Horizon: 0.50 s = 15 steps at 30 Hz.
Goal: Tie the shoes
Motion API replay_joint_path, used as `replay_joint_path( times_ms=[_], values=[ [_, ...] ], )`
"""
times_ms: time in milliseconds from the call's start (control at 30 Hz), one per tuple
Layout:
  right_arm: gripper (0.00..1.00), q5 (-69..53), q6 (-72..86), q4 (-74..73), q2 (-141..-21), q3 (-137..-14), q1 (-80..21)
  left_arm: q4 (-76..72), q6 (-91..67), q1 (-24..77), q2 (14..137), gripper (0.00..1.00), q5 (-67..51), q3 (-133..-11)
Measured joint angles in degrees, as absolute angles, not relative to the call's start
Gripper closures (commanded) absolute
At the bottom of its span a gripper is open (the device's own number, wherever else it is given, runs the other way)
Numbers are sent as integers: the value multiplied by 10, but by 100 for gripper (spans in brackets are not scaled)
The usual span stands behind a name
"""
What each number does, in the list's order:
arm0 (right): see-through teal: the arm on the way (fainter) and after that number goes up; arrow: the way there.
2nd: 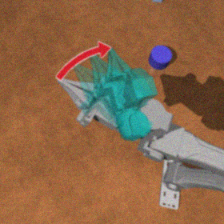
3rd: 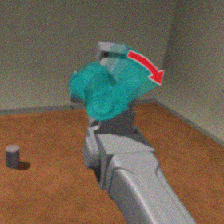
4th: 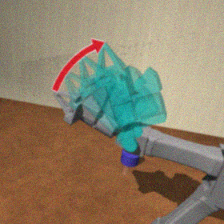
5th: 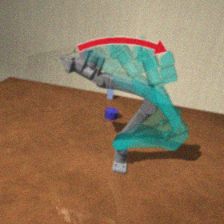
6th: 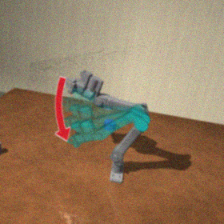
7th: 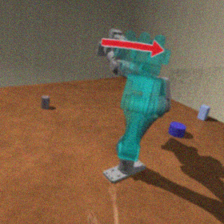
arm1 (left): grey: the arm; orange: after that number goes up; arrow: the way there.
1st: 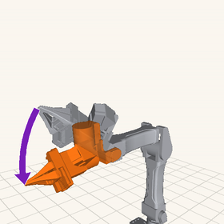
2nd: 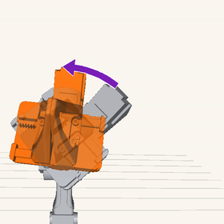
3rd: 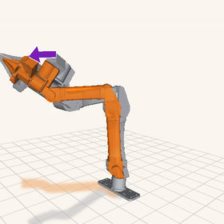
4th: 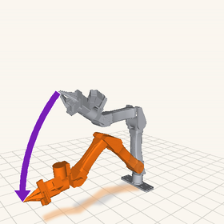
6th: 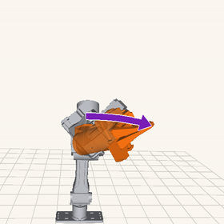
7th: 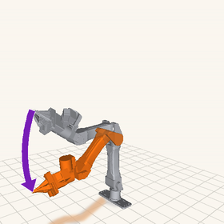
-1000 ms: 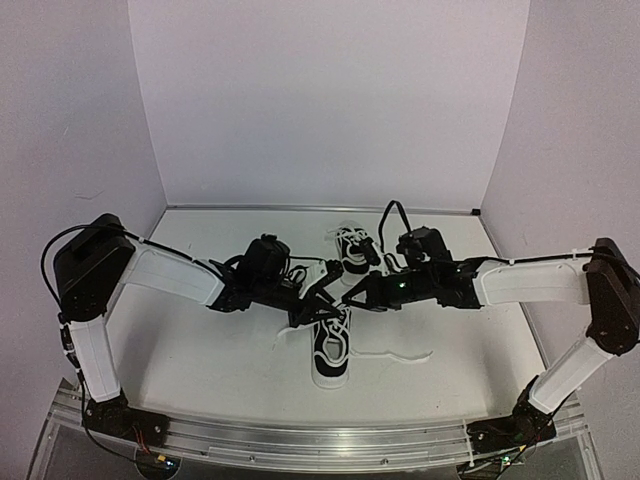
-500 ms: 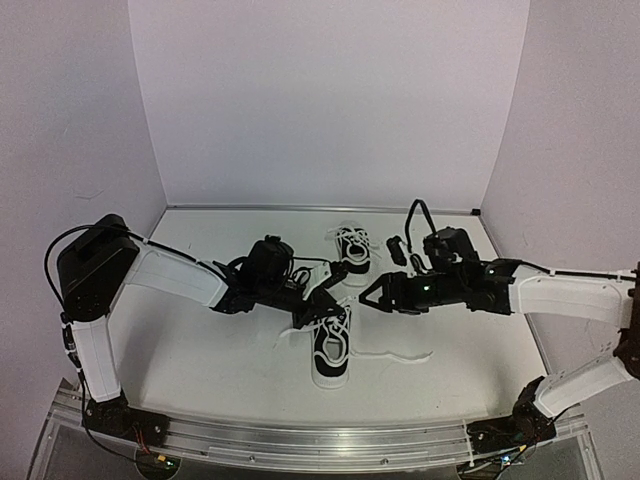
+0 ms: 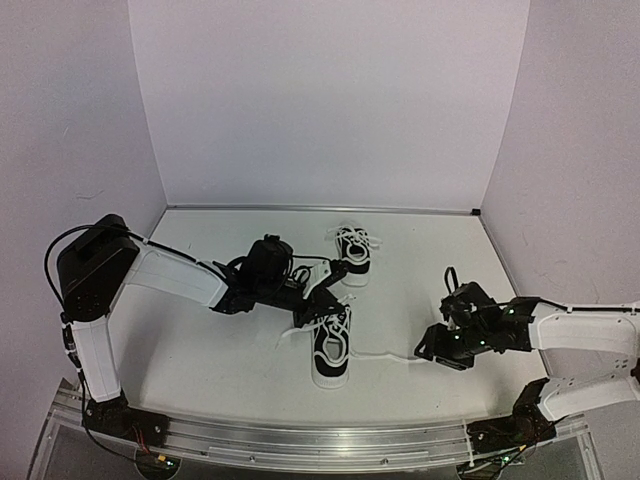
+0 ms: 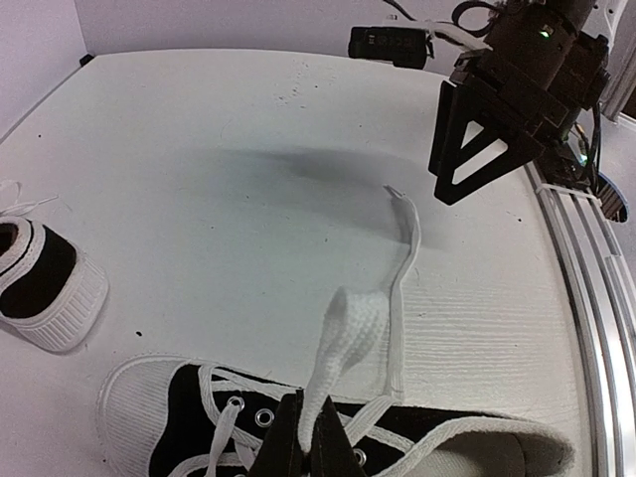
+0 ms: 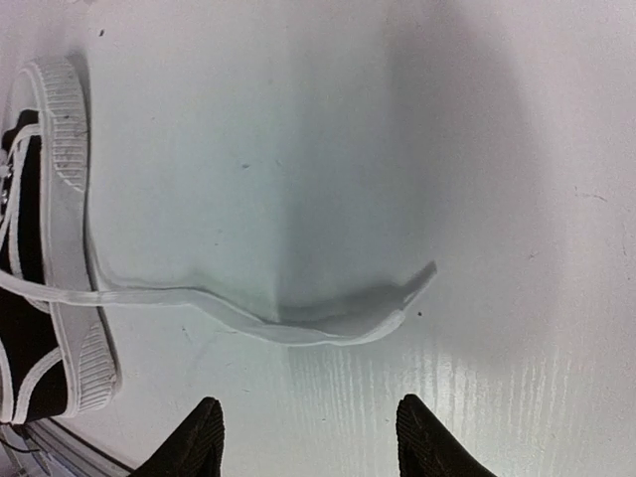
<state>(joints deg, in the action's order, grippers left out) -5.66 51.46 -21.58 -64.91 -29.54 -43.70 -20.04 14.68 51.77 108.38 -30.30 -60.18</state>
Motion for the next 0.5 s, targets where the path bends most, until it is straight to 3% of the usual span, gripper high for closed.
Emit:
replay_joint_path(
  times_ms=[333,500],
  values=[
    [45,-41,545,-190,-752,-304,-437,-212,145,518,1084,100,-303,-598],
    [54,-43,538,-143,-824,-351,-437,-216,145,518,1084,100,-303,-596]
  ],
)
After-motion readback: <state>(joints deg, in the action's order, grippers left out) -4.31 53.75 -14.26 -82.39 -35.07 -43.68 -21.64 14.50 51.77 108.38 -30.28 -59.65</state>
